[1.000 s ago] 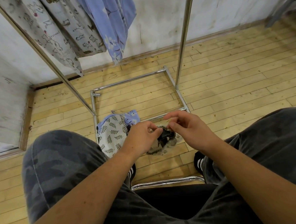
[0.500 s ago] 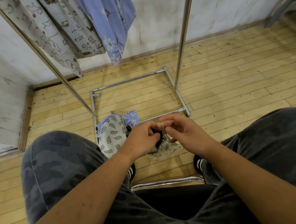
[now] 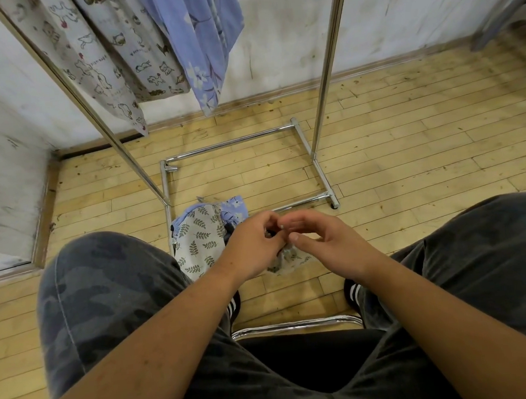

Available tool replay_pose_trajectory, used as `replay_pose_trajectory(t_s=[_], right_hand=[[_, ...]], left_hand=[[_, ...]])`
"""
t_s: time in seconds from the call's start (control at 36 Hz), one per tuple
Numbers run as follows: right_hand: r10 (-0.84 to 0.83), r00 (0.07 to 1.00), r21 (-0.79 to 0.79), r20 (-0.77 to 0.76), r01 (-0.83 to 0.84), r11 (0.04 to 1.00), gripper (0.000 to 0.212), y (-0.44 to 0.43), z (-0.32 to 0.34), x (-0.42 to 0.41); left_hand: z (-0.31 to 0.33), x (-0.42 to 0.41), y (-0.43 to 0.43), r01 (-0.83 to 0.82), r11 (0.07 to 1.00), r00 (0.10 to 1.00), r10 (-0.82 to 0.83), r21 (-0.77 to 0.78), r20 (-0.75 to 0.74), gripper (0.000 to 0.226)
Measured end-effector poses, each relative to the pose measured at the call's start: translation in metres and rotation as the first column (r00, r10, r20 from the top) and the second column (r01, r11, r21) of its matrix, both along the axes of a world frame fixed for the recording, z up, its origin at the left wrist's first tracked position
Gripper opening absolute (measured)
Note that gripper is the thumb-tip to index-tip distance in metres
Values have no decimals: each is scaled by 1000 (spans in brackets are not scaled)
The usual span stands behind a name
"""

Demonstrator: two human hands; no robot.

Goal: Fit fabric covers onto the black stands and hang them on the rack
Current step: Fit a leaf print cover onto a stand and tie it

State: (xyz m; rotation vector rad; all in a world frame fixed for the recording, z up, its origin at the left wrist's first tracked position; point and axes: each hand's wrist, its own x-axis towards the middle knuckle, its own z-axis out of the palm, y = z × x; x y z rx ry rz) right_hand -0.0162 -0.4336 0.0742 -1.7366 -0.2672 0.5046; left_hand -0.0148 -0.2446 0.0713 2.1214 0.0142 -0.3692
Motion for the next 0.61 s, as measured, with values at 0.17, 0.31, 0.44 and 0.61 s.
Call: replay_pose_trajectory(t_s=[0.17, 0.31, 0.44, 0.61], right_hand=[[32, 999, -28, 10, -32, 999, 27, 0, 3, -1], [81, 997, -63, -4, -81, 995, 27, 1, 2, -2], [106, 994, -69, 4, -105, 992, 29, 1, 3, -1], [103, 995, -89, 1, -103, 991, 27, 1, 0, 0]], left_hand=[[2, -1, 0, -24, 997, 1000, 23, -73, -14, 18], [3, -1, 1, -20, 997, 1000, 21, -81, 9, 23], [2, -1, 1, -34, 996, 999, 37, -82, 32, 19], [1, 0, 1, -18, 998, 999, 20, -53, 45, 24]])
